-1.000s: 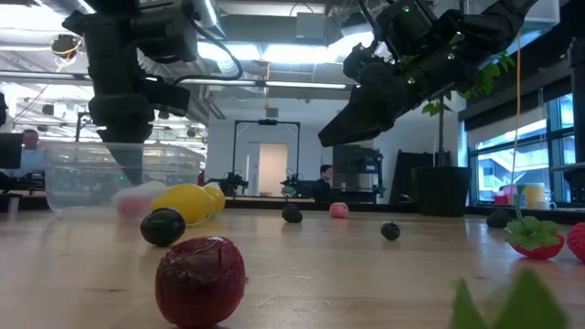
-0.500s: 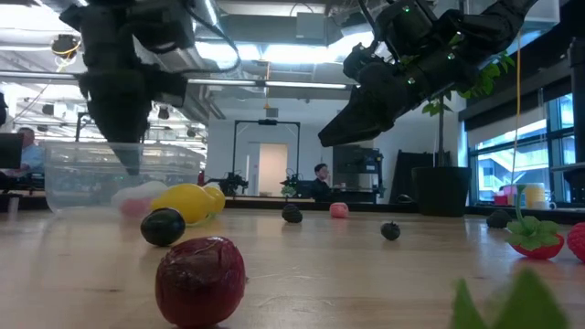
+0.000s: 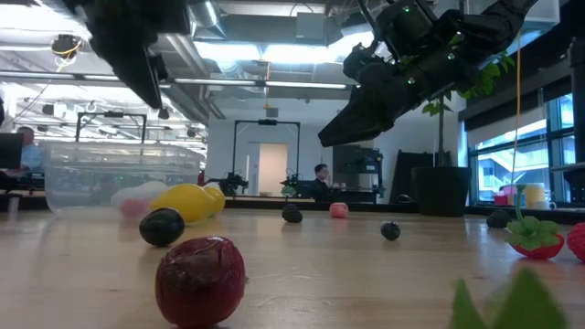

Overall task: Pick and placing Produce into tupperware
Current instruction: Put the middle left red strawberry into the transparent bin

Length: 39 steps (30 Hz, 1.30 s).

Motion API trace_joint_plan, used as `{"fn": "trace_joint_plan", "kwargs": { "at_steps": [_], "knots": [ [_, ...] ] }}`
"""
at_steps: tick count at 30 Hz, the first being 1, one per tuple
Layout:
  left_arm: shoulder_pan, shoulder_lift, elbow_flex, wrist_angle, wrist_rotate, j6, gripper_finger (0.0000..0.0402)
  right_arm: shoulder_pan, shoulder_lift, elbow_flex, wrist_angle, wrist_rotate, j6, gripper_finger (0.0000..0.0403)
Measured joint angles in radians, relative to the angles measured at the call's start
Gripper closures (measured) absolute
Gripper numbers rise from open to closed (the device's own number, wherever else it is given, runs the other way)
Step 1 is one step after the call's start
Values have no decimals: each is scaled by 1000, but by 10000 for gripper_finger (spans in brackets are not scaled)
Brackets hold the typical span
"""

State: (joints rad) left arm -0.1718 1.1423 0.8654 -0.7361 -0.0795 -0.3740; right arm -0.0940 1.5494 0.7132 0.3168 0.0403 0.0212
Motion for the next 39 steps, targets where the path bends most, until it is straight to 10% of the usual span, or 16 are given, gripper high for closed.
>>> {"fn": "trace_joint_plan", "kwargs": {
  "at_steps": [21,39],
  "knots": [
    [-284,89,2,462,15,38,166,0,0,0,2,0,29,163],
    [-500,312,156,155,-203,-283,170,0,0,0,-7,0,54,163]
  ]
}}
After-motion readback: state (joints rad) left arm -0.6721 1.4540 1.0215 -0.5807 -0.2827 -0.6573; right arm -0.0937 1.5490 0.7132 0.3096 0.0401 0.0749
